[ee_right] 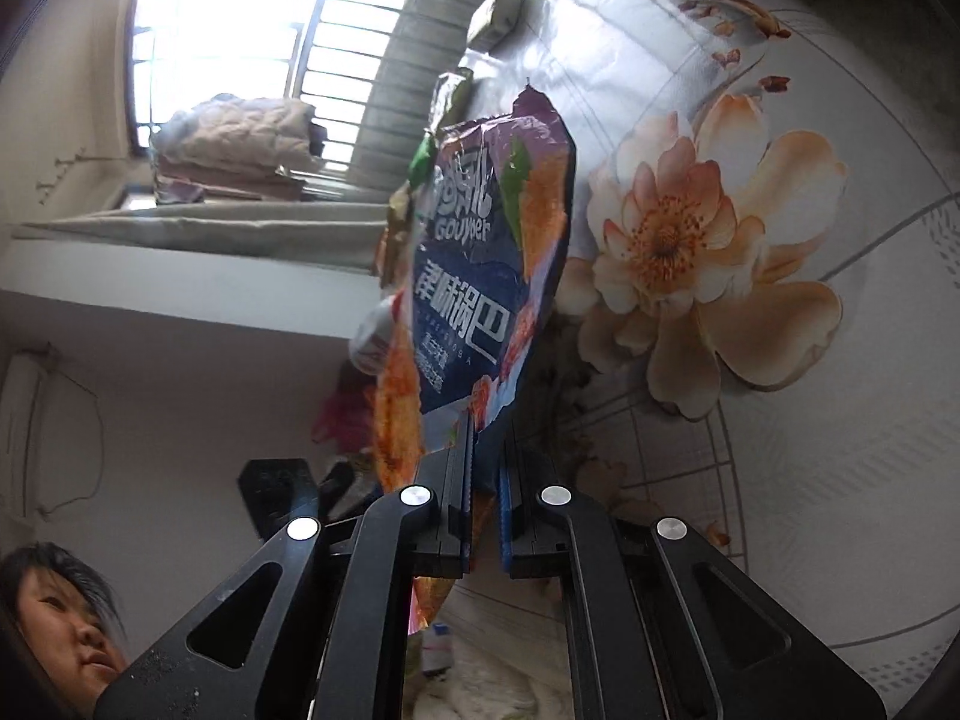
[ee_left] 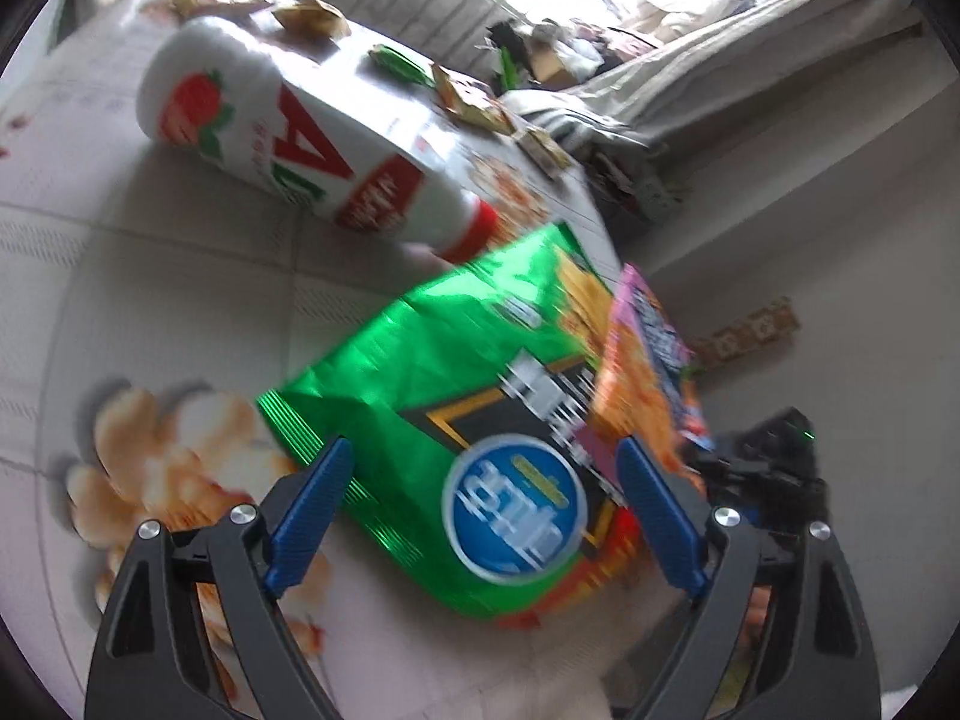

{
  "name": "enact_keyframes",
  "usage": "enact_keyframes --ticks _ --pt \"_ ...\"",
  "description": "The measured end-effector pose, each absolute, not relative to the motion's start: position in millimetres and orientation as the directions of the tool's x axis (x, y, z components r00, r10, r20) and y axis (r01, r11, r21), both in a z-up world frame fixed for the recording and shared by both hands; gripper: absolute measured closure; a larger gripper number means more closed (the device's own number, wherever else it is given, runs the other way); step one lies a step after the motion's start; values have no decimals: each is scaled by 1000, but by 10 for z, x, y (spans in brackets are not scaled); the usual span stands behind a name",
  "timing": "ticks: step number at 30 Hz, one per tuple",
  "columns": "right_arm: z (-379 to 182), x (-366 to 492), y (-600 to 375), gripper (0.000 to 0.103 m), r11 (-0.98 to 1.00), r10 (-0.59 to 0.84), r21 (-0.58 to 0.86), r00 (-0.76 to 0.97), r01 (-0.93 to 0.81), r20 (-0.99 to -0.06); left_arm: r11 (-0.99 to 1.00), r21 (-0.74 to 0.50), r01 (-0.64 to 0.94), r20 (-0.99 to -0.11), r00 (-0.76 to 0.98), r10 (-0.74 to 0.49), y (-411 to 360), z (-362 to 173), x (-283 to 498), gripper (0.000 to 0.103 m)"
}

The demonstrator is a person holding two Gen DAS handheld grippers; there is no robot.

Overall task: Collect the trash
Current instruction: 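Lift the orange bag with the right tool while the left tool grasps the green chip bag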

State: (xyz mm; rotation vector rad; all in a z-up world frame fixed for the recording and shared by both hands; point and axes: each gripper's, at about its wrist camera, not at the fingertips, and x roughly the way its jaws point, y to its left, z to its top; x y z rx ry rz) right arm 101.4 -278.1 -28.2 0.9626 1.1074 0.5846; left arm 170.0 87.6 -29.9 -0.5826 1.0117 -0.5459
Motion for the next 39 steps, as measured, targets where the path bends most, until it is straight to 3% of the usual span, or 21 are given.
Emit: enact_keyframes --ticks 3,7,11,15,20,24,30,37,39 --pt "-289 1004 -2749 98 530 781 846 357 59 -513 700 -696 159 -586 438 -682 895 -244 1656 16" --pt "-291 946 -2749 98 587 747 808 351 52 -565 740 -664 112 -606 499 -620 1004 -198 1786 16" --pt "-318 928 -2763 98 605 729 793 351 71 -587 787 -616 34 -672 499 -548 1034 -288 2069 16" --pt "-332 944 -2717 98 627 712 776 352 72 -608 811 -583 55 -696 481 -533 944 -358 2214 16" --pt "-320 972 -2700 98 665 683 744 351 62 -640 771 -626 117 -675 414 -611 836 -390 2206 16" --pt "-308 1028 -2640 98 682 670 729 351 58 -654 665 -736 123 -591 361 -721 867 -450 2099 16" --pt "-286 1052 -2610 97 719 635 693 354 54 -687 445 -886 130 -395 290 -871 948 -474 1825 16" --pt "-261 1111 -2529 97 730 624 681 357 49 -695 169 -972 160 -130 227 -965 961 -395 1493 20" --pt "-254 1133 -2504 97 736 619 675 358 46 -699 136 -976 172 -100 203 -974 890 -346 1456 24"
